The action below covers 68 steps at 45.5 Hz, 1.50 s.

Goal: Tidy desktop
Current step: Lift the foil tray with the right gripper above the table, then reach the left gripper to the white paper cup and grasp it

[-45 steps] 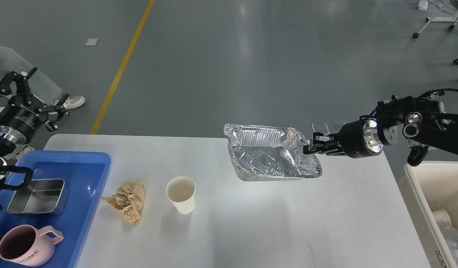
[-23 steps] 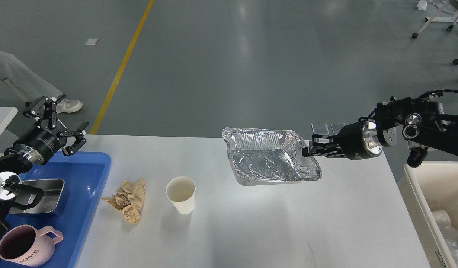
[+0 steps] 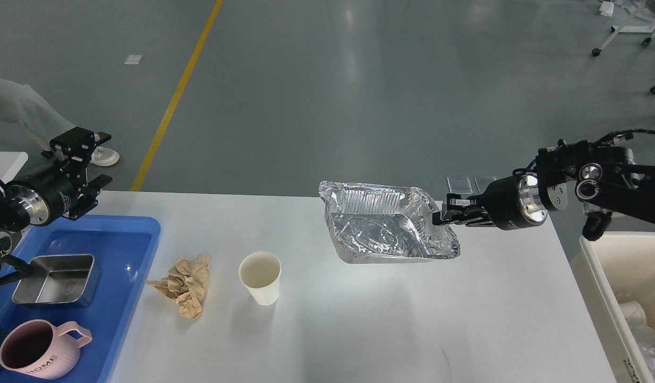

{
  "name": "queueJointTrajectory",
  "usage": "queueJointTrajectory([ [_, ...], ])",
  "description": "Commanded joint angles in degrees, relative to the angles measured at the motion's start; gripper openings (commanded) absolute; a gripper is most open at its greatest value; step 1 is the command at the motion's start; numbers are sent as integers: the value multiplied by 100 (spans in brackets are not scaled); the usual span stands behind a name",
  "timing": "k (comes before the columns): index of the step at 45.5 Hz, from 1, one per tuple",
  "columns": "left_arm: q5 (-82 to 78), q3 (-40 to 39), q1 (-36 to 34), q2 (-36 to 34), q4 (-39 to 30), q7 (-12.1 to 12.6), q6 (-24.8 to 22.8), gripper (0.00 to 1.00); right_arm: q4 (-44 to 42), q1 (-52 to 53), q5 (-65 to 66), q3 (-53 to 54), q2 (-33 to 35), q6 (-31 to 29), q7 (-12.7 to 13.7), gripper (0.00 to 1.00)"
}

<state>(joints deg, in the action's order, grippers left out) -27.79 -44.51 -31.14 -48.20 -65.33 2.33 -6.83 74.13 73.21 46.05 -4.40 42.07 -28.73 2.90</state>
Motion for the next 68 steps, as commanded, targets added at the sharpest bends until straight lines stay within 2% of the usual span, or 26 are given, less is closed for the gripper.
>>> queueJointTrajectory([
  [1,-235,29,327,-471,-577,57,68,91,5,0,1,0,-6,-1,0,0],
  [10,-675,91,837,-1103,-1210,655,86,91,5,0,1,9,-32,-1,0,0],
  [17,-675,109,1057,-1815,-1851,708,-63,92,5,-17,18,9,-59,-1,0,0],
  [25,-675,56,1092,-2527,-2335,725,-810,92,5,-26,18,9,-147,8,0,0],
  [34,-666,39,1084,-3125,-2643,1033,-1048,92,-4,-35,18,9,-199,8,9,0],
  [43,-666,-23,1048,-3723,-2766,980,-1689,91,-13,-35,27,9,-226,17,9,0],
  [54,-631,-647,1022,-4136,-2810,945,-2823,91,-13,-35,27,9,-217,17,9,0],
  [61,-631,-910,1022,-4233,-2810,954,-3175,91,-13,-26,18,9,-217,25,9,0],
  [68,-648,-911,1031,-4005,-2757,1006,-3052,90,-13,-17,18,9,-226,25,9,0],
])
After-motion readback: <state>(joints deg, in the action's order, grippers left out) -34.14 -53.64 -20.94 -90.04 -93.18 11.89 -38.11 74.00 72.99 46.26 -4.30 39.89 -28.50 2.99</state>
